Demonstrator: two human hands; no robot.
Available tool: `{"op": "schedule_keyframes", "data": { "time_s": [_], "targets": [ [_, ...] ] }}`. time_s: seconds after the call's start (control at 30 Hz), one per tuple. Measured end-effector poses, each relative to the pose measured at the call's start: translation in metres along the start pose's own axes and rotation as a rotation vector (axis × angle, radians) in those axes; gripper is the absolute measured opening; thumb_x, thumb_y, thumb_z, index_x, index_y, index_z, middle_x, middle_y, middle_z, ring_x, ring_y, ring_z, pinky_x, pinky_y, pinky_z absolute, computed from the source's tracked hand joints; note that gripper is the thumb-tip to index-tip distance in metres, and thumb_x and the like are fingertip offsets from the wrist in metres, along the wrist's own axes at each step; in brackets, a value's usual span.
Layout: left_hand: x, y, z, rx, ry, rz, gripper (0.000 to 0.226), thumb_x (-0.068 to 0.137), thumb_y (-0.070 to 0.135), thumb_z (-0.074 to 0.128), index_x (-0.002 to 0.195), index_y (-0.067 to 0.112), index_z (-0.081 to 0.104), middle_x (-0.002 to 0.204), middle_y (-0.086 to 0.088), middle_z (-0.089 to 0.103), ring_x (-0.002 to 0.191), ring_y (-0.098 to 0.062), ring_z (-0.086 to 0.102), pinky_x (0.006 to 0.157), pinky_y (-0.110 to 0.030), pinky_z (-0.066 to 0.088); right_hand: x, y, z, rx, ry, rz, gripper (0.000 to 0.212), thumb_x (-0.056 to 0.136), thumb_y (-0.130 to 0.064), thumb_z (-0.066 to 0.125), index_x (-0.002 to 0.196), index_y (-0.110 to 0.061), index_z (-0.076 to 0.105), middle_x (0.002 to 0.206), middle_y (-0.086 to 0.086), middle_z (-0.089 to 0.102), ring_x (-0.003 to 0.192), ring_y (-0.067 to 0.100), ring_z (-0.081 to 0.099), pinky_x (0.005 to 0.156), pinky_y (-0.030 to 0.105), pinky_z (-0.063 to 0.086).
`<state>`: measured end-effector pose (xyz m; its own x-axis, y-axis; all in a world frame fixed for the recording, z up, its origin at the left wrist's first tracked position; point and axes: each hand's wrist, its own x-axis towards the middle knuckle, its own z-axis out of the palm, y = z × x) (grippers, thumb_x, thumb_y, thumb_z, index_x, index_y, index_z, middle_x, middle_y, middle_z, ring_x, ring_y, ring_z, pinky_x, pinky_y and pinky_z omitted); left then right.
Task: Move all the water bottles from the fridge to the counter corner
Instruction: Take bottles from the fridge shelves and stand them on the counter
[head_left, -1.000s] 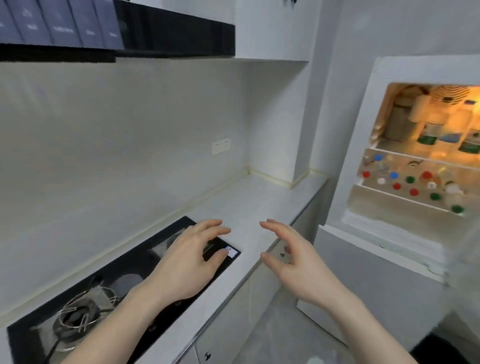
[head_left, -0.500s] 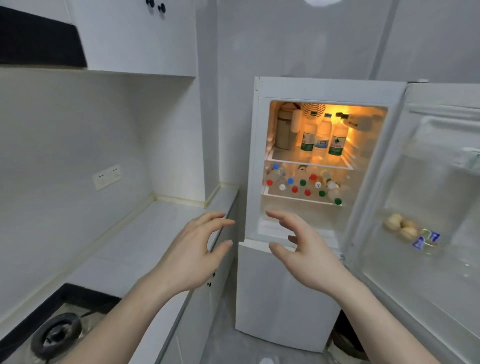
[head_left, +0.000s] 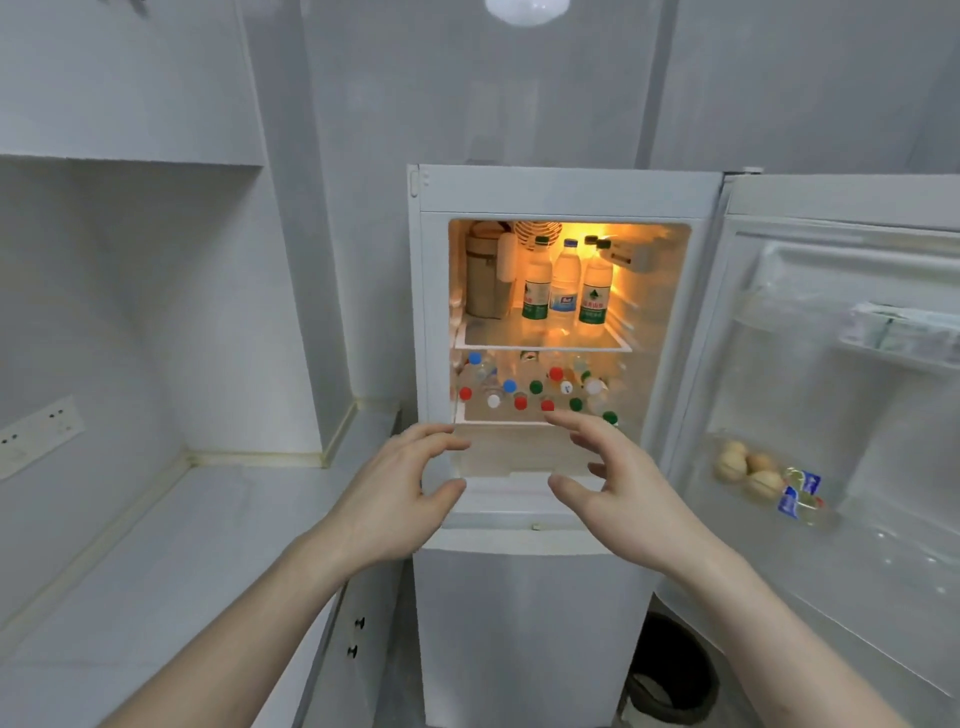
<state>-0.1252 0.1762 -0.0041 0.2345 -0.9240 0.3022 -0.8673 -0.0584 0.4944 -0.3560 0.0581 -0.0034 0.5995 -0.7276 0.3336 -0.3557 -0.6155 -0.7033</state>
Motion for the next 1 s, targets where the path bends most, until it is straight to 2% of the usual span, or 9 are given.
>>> {"op": "schedule_keyframes", "data": {
  "time_s": [0.1, 0.27, 0.4, 0.6, 0.73, 0.83, 0.93, 1.0],
  "targets": [
    [0.028, 0.003, 0.011, 0.013, -0.021, 0.038, 0.042, 0.099, 0.038, 0.060, 0.141, 0.038, 0.055, 0.154, 0.023, 0.039, 0.128, -0.013, 0.054, 0.107, -0.025, 0.036, 0.010, 0.014, -0.010, -0.011, 0.028, 0.026, 0.060, 0.095, -0.024, 0.066, 0.141, -0.057, 0.046, 0.149, -0.033, 0.044, 0.140, -0.003, 0.041, 0.119, 0.038, 0.040],
    [0.079, 0.004, 0.026, 0.015, -0.010, 0.101, 0.043, 0.097, 0.036, 0.063, 0.140, 0.037, 0.057, 0.150, 0.023, 0.044, 0.138, -0.010, 0.046, 0.116, -0.033, 0.037, 0.041, 0.042, -0.025, -0.012, 0.062, 0.048, 0.061, 0.094, -0.023, 0.068, 0.144, -0.051, 0.048, 0.152, -0.029, 0.044, 0.141, 0.002, 0.043, 0.119, 0.042, 0.040],
    [0.124, 0.009, 0.036, 0.017, 0.023, 0.124, 0.043, 0.097, 0.032, 0.064, 0.139, 0.032, 0.058, 0.147, 0.020, 0.048, 0.138, -0.003, 0.043, 0.112, -0.022, 0.034, 0.079, 0.063, -0.036, -0.009, 0.051, 0.028, 0.064, 0.093, -0.024, 0.069, 0.147, -0.049, 0.047, 0.152, -0.026, 0.045, 0.141, 0.002, 0.043, 0.119, 0.041, 0.040],
    [0.203, 0.013, 0.056, 0.021, 0.059, 0.079, 0.042, 0.097, 0.032, 0.064, 0.138, 0.032, 0.058, 0.144, 0.017, 0.050, 0.128, -0.004, 0.049, 0.100, -0.020, 0.037, 0.150, 0.105, -0.053, 0.025, 0.037, 0.007, 0.062, 0.093, -0.022, 0.071, 0.145, -0.046, 0.048, 0.146, -0.019, 0.051, 0.135, 0.006, 0.048, 0.111, 0.034, 0.044],
    [0.254, 0.010, 0.076, 0.021, 0.080, 0.043, 0.042, 0.096, 0.032, 0.064, 0.137, 0.030, 0.059, 0.142, 0.014, 0.051, 0.129, -0.006, 0.049, 0.107, -0.024, 0.039, 0.194, 0.134, -0.065, 0.048, 0.019, 0.002, 0.057, 0.095, -0.025, 0.070, 0.145, -0.043, 0.050, 0.143, -0.017, 0.055, 0.129, 0.003, 0.050, 0.108, 0.031, 0.047],
    [0.287, 0.010, 0.090, 0.011, 0.093, 0.012, 0.042, 0.097, 0.032, 0.064, 0.138, 0.027, 0.058, 0.141, 0.013, 0.051, 0.128, -0.005, 0.049, 0.101, -0.018, 0.035, 0.225, 0.154, -0.072, 0.064, 0.014, 0.013, 0.058, 0.094, -0.024, 0.071, 0.145, -0.043, 0.050, 0.142, -0.019, 0.054, 0.129, 0.003, 0.049, 0.107, 0.031, 0.047],
    [0.315, 0.004, 0.103, -0.009, 0.088, -0.021, 0.042, 0.096, 0.030, 0.065, 0.137, 0.025, 0.058, 0.141, 0.010, 0.051, 0.125, -0.008, 0.052, 0.102, -0.020, 0.038, 0.252, 0.168, -0.072, 0.085, 0.025, 0.019, 0.059, 0.094, -0.023, 0.071, 0.144, -0.044, 0.050, 0.146, -0.018, 0.050, 0.131, 0.005, 0.047, 0.102, 0.026, 0.045],
    [0.332, -0.003, 0.111, -0.027, 0.070, -0.055, 0.045, 0.095, 0.028, 0.066, 0.139, 0.025, 0.057, 0.143, 0.009, 0.050, 0.124, -0.009, 0.052, 0.102, -0.022, 0.039, 0.267, 0.175, -0.067, 0.103, 0.023, 0.027, 0.058, 0.094, -0.025, 0.072, 0.144, -0.045, 0.049, 0.149, -0.017, 0.047, 0.135, 0.008, 0.046, 0.104, 0.029, 0.046]
  ]
}}
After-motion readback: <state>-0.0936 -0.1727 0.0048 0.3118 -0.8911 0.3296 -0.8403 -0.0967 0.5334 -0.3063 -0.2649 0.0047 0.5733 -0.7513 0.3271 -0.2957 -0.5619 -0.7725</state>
